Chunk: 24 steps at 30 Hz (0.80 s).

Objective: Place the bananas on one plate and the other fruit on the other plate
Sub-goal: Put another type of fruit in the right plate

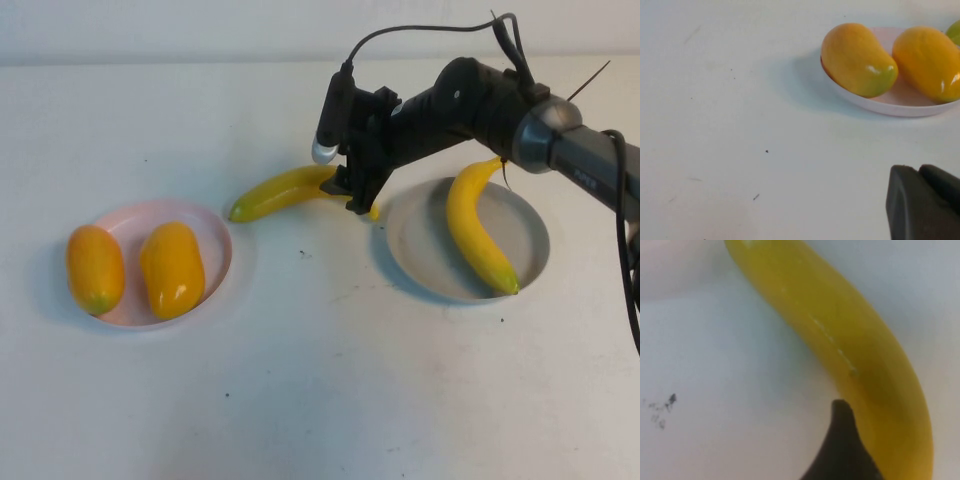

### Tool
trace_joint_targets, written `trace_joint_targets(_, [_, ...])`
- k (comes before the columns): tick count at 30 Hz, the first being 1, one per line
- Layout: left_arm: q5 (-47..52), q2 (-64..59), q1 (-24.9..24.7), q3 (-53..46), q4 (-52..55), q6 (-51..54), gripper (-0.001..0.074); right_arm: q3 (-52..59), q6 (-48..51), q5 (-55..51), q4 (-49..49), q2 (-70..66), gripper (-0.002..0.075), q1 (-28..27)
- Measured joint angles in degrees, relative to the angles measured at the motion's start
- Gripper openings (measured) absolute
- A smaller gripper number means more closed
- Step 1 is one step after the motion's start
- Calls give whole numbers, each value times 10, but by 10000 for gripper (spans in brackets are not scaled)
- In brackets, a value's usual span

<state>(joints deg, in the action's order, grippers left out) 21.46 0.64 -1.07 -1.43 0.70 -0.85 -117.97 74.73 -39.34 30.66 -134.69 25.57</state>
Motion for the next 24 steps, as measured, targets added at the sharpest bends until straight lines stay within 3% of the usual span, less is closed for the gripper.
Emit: trace_joint_targets(24, [0,0,0,0,0,0,1,-6,-14,17,0,-44,437,-4])
